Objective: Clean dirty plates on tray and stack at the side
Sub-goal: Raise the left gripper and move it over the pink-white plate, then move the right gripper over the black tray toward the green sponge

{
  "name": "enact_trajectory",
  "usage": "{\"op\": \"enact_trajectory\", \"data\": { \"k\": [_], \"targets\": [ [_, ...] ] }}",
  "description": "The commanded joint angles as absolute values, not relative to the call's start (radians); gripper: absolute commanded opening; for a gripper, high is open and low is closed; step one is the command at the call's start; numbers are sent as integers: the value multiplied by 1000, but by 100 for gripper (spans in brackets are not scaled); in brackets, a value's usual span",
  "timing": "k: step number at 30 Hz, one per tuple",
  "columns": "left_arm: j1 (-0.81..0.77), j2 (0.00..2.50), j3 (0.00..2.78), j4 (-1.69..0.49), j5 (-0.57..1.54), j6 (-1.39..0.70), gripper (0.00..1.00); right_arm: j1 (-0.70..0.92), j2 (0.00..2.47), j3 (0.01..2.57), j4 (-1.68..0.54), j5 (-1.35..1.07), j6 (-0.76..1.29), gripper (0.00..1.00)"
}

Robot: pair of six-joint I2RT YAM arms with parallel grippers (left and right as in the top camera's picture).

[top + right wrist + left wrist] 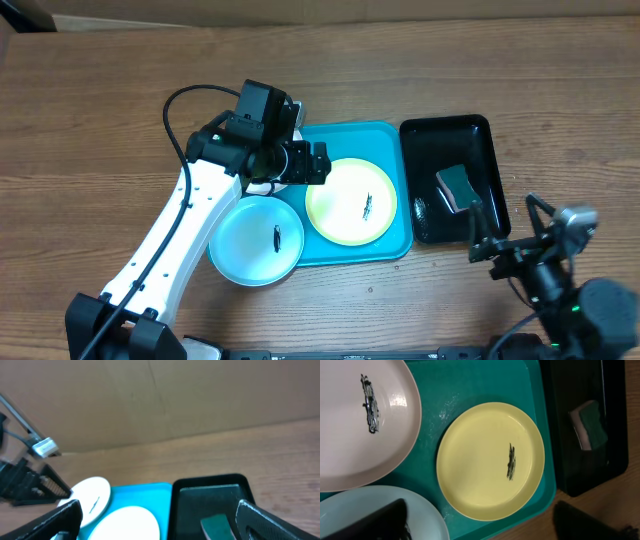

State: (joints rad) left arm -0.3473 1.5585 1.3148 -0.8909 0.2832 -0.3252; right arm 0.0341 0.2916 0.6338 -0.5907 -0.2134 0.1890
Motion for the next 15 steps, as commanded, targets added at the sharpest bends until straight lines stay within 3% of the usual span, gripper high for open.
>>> {"op": "enact_trajectory", "data": {
  "k": [1, 7, 8, 9, 10, 11, 15],
  "targets": [
    [-354, 1564, 1324, -889, 259, -315, 100, 32, 516, 899, -777, -220, 154, 100],
    [-354, 1564, 1324, -885, 258, -315, 100, 33, 873, 1295, -1148, -474, 154, 99],
    [-354, 1564, 1324, -885, 258, -314, 100, 33, 919, 1332, -1177, -503, 149, 70],
    [-354, 1564, 1324, -885, 258, -315, 100, 33, 950, 1351, -1196, -513, 152, 26],
    [-354, 1564, 1324, -886, 258, -315, 100, 33, 978, 1357, -1214, -517, 170, 11],
    [-354, 1564, 1324, -886, 258, -315, 100, 33, 1002, 1355, -1233, -517, 196, 4],
    [-354, 1564, 1324, -886, 258, -315, 100, 76, 1081, 1314, -1296, -501, 213, 4]
  ]
}}
